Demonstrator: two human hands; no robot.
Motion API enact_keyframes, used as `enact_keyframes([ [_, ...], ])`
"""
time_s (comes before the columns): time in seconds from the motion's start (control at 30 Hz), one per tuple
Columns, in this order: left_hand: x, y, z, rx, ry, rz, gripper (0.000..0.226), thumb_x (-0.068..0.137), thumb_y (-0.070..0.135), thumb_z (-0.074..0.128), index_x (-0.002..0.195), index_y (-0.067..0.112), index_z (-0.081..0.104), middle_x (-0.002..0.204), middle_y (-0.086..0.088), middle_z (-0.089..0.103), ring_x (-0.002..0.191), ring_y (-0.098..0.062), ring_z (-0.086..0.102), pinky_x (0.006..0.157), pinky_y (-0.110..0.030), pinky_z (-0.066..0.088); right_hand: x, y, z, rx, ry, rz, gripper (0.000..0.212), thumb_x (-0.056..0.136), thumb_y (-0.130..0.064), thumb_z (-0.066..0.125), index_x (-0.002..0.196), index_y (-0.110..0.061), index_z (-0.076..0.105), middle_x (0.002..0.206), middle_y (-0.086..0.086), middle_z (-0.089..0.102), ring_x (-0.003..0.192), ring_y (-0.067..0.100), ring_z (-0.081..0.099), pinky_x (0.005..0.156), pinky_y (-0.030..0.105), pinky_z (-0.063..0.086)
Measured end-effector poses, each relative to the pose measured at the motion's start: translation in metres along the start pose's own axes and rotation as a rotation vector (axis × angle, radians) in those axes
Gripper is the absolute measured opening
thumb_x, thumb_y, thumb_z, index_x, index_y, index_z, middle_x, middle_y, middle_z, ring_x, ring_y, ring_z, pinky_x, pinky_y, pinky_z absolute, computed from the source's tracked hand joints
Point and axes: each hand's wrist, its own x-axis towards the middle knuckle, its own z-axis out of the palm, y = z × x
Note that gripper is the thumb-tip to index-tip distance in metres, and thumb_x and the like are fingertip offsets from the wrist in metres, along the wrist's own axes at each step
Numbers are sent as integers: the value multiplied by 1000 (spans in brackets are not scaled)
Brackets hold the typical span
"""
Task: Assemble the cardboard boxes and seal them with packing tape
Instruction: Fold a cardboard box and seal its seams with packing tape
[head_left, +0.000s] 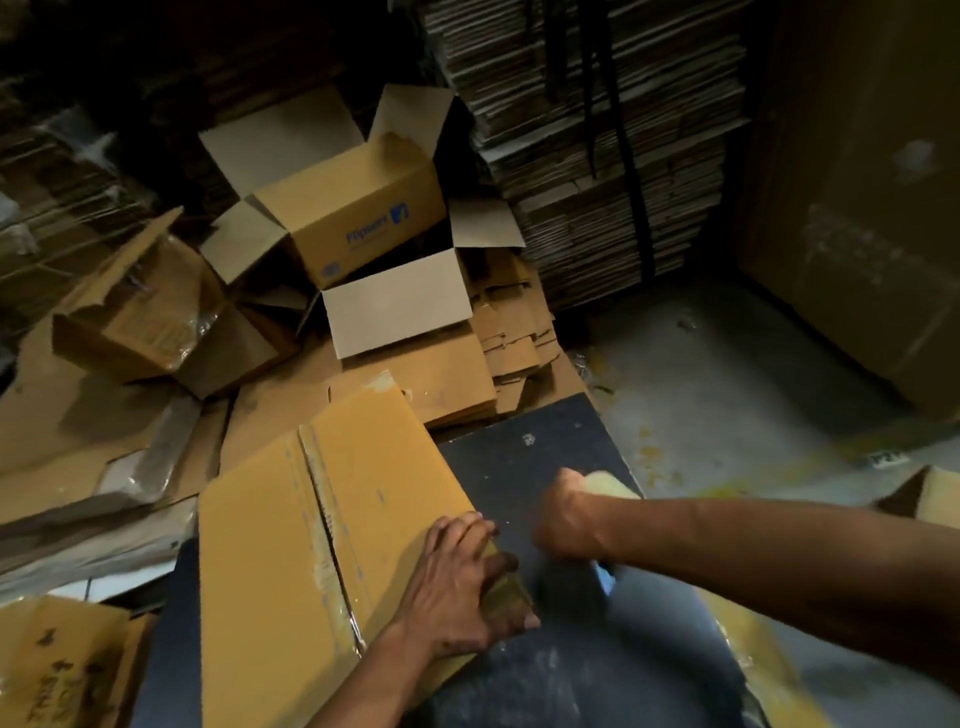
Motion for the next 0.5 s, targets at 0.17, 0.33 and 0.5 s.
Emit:
enact_keyframes([
  [0.17, 12, 4, -5, 65, -118, -31, 94, 72, 105, 28, 123, 38, 70, 155, 2, 42, 146, -29, 29, 119, -60, 15, 26, 31, 66, 413, -20, -70, 32, 95, -19, 67, 124, -7, 72, 116, 13, 73, 102, 34, 70, 89, 37, 56],
  [0.33, 42, 18, -21, 174, -379, 17, 112, 69, 106, 8, 122, 33, 73, 140, 6, 58, 140, -23, 34, 118, -66, -7, 43, 43, 95, 511, 83, -175, 31, 94, -16, 68, 124, -16, 75, 119, 9, 75, 101, 31, 69, 95, 37, 54],
  [0.5, 55, 10, -26, 62, -428, 46, 108, 77, 100, -1, 120, 37, 76, 121, 12, 71, 128, -17, 44, 119, -61, -10, 45, 48, 106, 612, 108, -163, 36, 94, -6, 59, 115, -27, 79, 113, -6, 77, 95, 21, 71, 93, 32, 57],
])
